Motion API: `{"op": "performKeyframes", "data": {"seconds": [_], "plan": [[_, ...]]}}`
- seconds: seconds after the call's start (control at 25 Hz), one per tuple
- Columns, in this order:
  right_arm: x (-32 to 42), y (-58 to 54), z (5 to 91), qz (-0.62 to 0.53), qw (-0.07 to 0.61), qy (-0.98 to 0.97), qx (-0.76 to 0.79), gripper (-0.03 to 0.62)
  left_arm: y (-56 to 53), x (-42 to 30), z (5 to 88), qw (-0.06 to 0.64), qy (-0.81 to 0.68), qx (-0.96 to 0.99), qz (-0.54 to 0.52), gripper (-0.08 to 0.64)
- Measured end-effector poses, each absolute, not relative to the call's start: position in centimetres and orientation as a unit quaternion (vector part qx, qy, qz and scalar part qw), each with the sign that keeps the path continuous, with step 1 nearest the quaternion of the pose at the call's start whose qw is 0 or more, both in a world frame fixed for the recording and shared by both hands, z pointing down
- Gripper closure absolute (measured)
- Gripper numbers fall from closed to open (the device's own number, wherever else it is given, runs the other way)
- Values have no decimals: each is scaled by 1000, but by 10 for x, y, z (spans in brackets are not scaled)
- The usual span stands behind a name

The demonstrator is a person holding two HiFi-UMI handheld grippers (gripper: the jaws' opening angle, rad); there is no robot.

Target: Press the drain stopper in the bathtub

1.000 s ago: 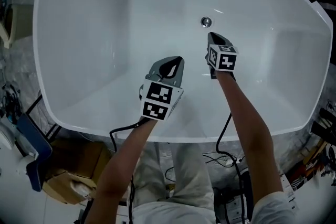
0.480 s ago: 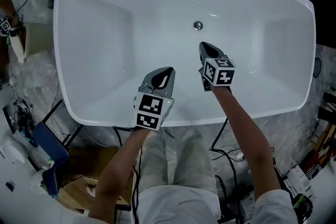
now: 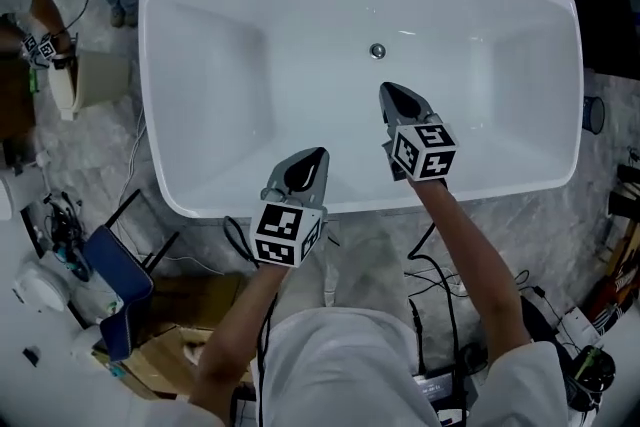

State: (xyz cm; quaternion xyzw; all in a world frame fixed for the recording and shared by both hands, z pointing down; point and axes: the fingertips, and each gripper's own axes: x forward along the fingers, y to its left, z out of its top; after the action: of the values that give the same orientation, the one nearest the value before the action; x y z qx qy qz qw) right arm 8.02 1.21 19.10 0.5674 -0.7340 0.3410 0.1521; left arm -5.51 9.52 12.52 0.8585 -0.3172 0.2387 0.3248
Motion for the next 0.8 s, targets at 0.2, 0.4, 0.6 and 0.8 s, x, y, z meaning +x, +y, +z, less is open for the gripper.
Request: {"op": "performKeyframes", "data": {"seconds": [0.2,0.4,0.6,0.8], "plan": [[55,29,128,328,129,-748,563,590,106,-82,67,327,-338,855,220,561],[42,46,71,314,115,-762,555,591,108,-88,10,306,-346,865,195,561],[32,67,11,293,107,-778,546,592,117,-95,-36,294,-349,873,172,561],[23,90,-38,277,104,-806,513,594,130,-102,-74,281,-362,876,153,561]]}}
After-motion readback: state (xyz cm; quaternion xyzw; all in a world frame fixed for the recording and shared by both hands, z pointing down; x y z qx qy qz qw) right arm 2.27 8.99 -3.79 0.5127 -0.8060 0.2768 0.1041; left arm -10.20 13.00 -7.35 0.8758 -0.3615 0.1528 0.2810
